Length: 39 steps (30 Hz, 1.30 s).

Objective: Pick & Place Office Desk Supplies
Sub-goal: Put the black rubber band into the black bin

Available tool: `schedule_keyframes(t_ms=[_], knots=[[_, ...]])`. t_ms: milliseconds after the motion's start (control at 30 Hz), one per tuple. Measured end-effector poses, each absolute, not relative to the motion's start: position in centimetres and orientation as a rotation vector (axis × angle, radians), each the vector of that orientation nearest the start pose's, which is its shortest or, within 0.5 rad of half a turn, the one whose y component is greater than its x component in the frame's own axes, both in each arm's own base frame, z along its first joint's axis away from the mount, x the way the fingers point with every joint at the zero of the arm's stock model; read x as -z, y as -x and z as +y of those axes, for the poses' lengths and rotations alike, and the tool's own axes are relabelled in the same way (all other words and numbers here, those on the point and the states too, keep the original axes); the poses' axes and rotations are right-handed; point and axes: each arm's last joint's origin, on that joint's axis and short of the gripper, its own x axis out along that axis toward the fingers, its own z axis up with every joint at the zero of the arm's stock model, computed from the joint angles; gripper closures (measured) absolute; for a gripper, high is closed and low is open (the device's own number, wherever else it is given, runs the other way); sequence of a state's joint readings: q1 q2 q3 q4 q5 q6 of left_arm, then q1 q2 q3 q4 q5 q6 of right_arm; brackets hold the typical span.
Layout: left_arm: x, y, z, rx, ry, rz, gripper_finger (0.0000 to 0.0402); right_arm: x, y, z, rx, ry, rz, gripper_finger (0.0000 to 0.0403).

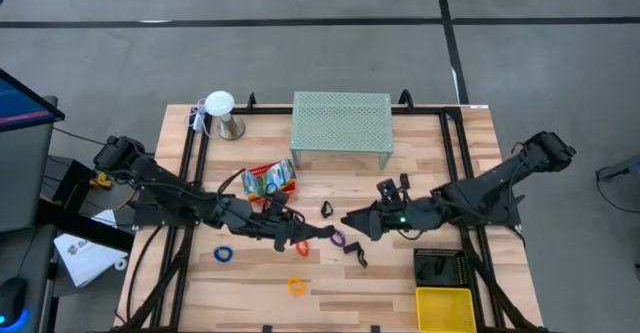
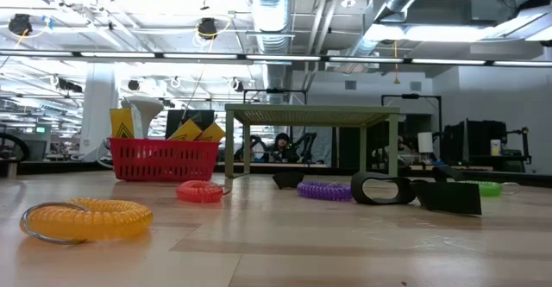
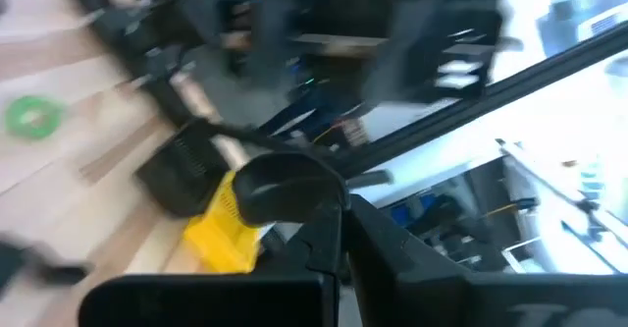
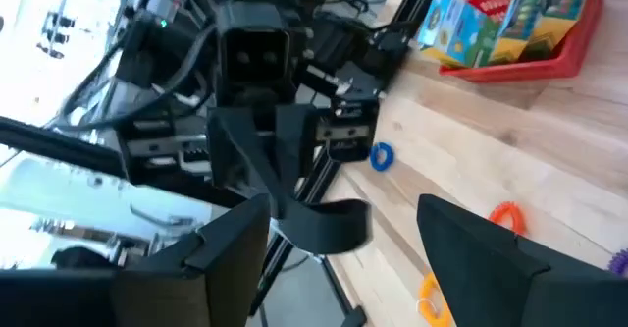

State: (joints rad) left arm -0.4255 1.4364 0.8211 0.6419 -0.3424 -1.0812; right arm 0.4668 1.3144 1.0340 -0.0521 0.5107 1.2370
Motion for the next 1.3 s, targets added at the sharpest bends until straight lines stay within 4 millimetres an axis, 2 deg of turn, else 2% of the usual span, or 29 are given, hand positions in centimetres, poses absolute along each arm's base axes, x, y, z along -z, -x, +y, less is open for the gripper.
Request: schedule_keyframes(t_ms=[167,467,700,867,1067,1300], knots=[[-28.5,-29.0,-11.8,0.119,1.087,-0.063,0.0399,-31.9,-27.4,11.4,0.183,-1.055,0.231,0.0147],[-28.7,-29.2,-11.4,0.109,1.091,-0.087,0.0399,-31.7,-29.7,10.7,0.078,-1.070,0.172,0.0147],[-28.5,-29.2,-11.3,0.106,1.087,-0.079,0.0399,-31.0,-30.9,11.3,0.029,-1.069,0.142,0.0147],[-28.6,-29.2,-11.4,0.103,1.076,-0.081,0.0399,-31.2,-30.7,11.7,0.009,-1.062,0.132,0.0153],[-28.5,-29.2,-11.4,0.104,1.075,-0.079,0.0399,-31.3,-30.4,12.4,-0.013,-1.055,0.139,0.0187],[-28.5,-29.2,-11.5,0.103,1.070,-0.071,0.0399,-31.4,-30.2,12.8,-0.025,-1.046,0.134,0.0261]])
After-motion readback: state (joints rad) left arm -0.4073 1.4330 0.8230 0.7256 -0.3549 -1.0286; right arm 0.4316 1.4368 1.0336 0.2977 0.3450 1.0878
